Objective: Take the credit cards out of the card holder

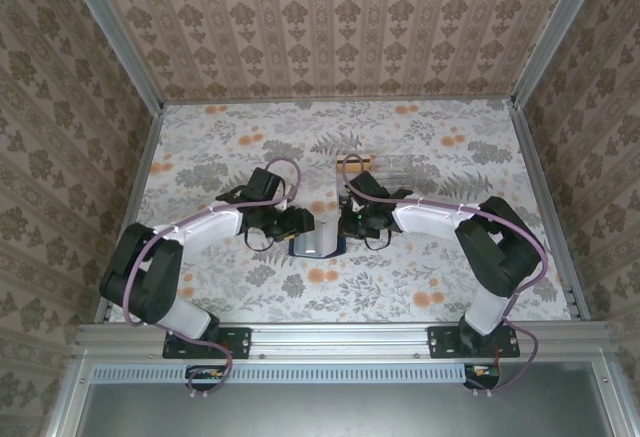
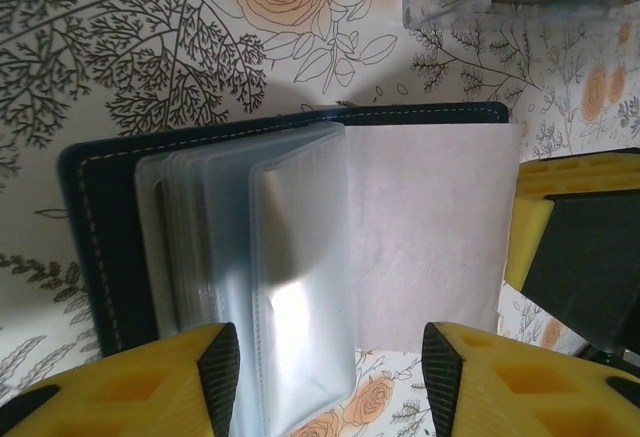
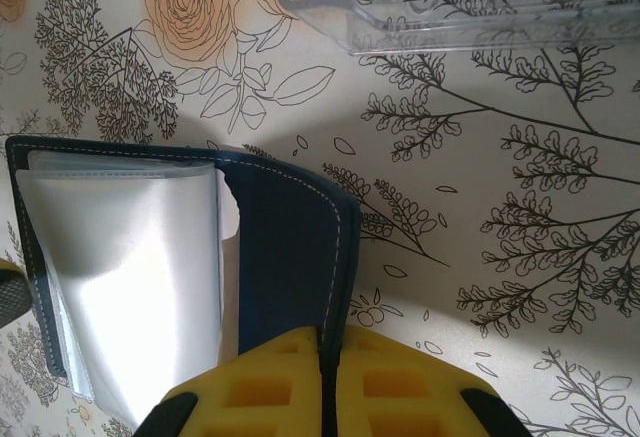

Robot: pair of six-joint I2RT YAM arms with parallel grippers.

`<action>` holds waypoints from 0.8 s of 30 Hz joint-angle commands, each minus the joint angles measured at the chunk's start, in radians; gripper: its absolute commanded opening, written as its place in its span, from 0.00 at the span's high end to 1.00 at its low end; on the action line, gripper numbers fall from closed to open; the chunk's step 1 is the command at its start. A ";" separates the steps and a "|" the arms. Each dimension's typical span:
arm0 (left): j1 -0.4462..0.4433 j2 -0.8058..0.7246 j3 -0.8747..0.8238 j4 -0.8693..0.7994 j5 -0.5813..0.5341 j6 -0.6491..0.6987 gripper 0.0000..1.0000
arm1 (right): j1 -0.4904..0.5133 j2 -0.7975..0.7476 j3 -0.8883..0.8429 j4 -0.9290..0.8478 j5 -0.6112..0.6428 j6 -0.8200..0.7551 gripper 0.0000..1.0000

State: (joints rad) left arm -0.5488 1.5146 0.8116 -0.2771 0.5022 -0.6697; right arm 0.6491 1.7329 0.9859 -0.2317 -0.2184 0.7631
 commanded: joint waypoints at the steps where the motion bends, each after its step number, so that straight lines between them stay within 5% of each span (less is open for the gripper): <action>1: -0.009 0.025 -0.004 0.035 0.031 -0.006 0.46 | 0.006 0.011 0.008 -0.010 0.001 0.007 1.00; 21: -0.057 0.108 0.024 0.276 0.217 -0.079 0.46 | 0.000 0.018 0.012 -0.007 0.003 0.001 1.00; 24: -0.062 0.125 0.035 0.282 0.225 -0.080 0.47 | -0.009 0.003 0.004 -0.009 0.015 0.007 0.89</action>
State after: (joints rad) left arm -0.6025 1.6226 0.8146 -0.0399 0.6830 -0.7315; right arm 0.6483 1.7329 0.9859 -0.2317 -0.2180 0.7643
